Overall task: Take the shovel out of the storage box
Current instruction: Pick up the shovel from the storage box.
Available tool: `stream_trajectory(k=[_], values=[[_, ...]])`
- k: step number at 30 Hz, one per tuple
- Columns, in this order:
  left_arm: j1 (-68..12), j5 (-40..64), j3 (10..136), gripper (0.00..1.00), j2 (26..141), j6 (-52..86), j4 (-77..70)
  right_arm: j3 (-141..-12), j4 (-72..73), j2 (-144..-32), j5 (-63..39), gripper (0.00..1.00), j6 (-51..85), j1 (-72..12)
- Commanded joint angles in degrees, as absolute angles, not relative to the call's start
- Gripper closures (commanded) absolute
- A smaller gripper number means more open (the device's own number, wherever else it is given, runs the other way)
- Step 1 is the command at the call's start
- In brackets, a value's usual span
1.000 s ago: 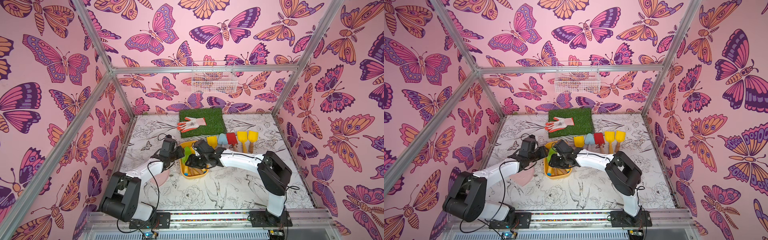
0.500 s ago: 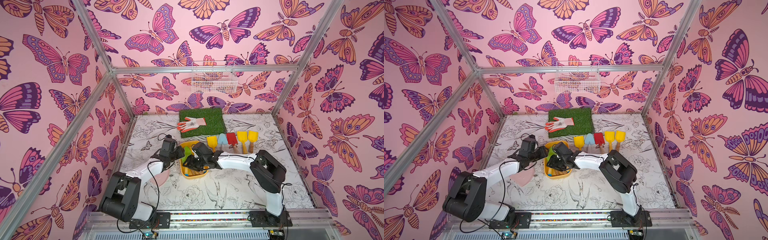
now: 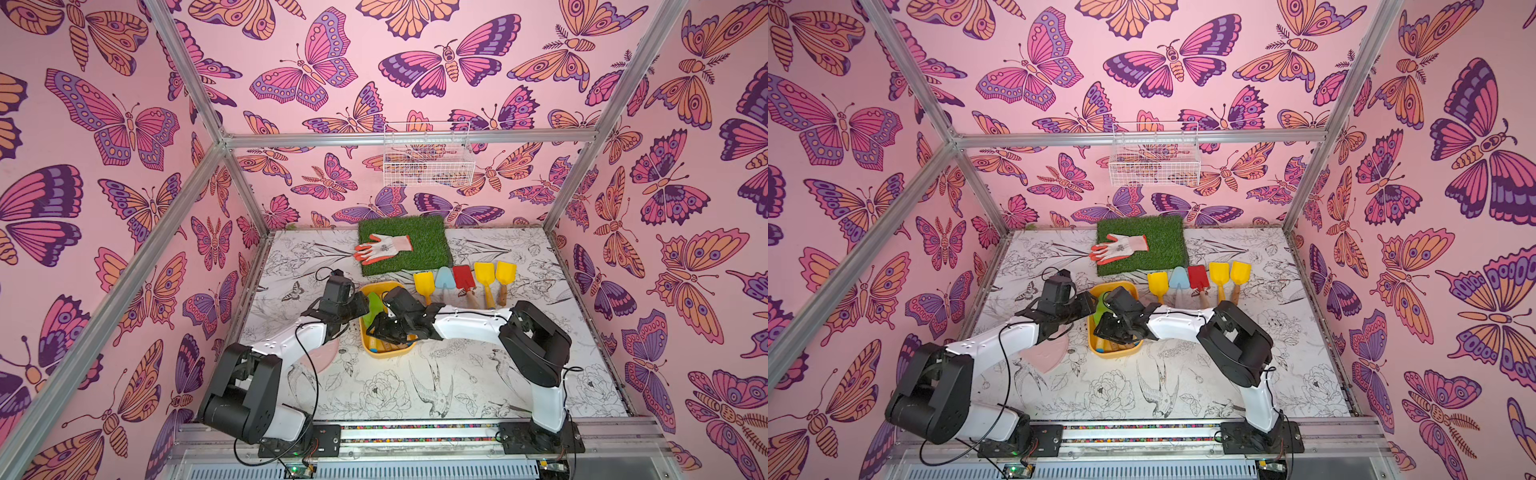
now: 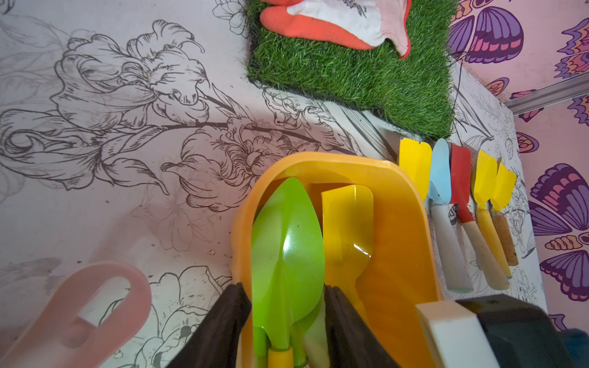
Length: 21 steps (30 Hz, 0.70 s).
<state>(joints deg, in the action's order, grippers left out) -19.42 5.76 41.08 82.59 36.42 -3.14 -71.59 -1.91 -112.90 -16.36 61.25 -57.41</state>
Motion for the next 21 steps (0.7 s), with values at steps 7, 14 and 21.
stream_trajectory(k=[7, 14, 21], values=[[-19.8, 6.1, 40.6, 0.52, 83.7, 36.1, -0.9, -72.5, 3.7, -115.7, -19.1, 0.58, 61.0, -57.9], [-19.7, 6.0, 40.5, 0.52, 83.5, 36.2, -0.9, -70.3, 8.8, -114.1, -18.3, 0.63, 61.8, -58.0], [-19.8, 6.0, 40.4, 0.52, 83.4, 36.2, -0.9, -71.4, 6.0, -115.4, -17.4, 0.67, 61.7, -57.9]])
